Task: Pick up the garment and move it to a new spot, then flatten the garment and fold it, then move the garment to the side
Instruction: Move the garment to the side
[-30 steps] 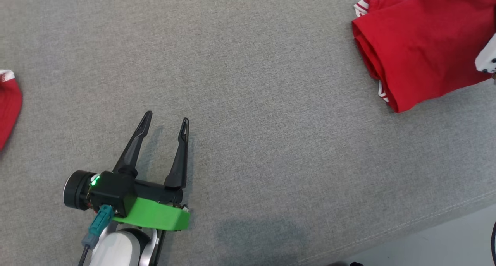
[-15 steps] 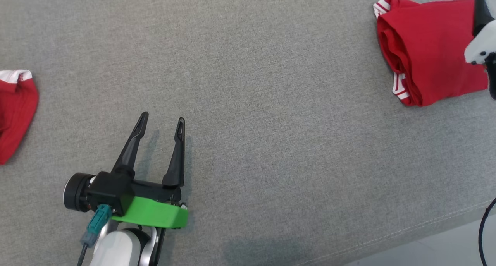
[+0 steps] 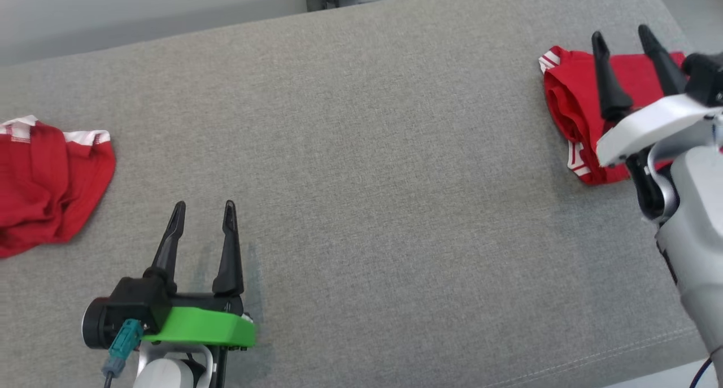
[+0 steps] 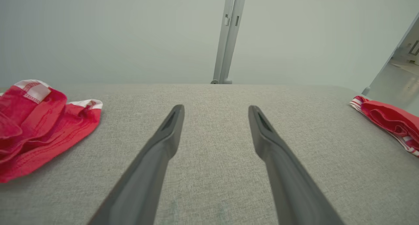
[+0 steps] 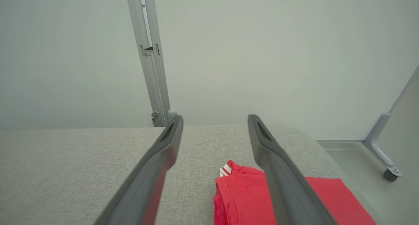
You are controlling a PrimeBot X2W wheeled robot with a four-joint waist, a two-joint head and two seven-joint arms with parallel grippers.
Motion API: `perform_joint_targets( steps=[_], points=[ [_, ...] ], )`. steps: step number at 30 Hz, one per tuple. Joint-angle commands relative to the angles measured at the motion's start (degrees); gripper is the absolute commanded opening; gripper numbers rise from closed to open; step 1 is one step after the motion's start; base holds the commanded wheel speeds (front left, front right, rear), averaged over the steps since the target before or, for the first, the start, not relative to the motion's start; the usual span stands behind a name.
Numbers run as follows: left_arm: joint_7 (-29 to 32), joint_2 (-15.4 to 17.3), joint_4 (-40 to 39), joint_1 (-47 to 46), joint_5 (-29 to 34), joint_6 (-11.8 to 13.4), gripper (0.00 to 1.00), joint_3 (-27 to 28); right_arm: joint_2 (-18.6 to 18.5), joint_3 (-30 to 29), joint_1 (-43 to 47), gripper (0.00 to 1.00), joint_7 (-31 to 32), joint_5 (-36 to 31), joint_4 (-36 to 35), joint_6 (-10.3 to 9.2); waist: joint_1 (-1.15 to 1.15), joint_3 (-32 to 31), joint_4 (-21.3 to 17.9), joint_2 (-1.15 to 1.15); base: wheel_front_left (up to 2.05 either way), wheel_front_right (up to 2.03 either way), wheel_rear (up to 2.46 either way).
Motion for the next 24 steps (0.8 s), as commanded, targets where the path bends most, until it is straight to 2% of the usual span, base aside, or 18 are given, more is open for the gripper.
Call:
perform_joint_targets(
  steps=[1,8,13,16,20,24],
  points=[
    [-0.55,-0.15,0.45,1.1,-0.25,0.21,1.0,0.38,0.68,-1.23,2.77,1.0,-0.15,-1.1,-2.26,-0.06,0.0,-3.29,2.83,0.0,0.0,0.0,0.0],
    [-0.97,-1.25,2.52,3.68,-0.82,0.25,1.0,2.51,7.58,-7.89,15.86,1.0,-0.15,-7.58,-13.36,-0.06,0.0,-7.05,5.82,0.0,0.0,0.0,0.0],
    [-0.97,-2.0,2.69,5.79,0.24,-0.2,1.0,4.31,13.68,-10.9,23.6,1.0,-0.16,-11.11,-18.44,-0.04,0.0,-9.05,7.49,0.0,0.0,0.0,0.0],
    [-0.98,-2.49,2.89,7.25,0.99,-0.53,1.0,5.0,16.01,-12.39,27.6,1.0,-0.16,-12.86,-20.83,-0.05,0.0,-10.1,8.16,0.0,0.0,0.0,0.0],
    [-0.98,-3.29,2.75,9.26,2.16,-1.06,1.0,5.51,17.89,-12.07,32.55,1.0,-0.15,-16.02,-22.93,-0.03,0.0,-11.0,8.68,0.0,0.0,0.0,0.0],
    [-0.99,-3.63,2.73,9.94,2.46,-1.24,1.0,5.89,18.2,-12.29,35.08,1.0,-0.16,-15.91,-24.29,-0.04,0.0,-11.53,8.91,0.0,0.0,0.0,0.0]
  ],
)
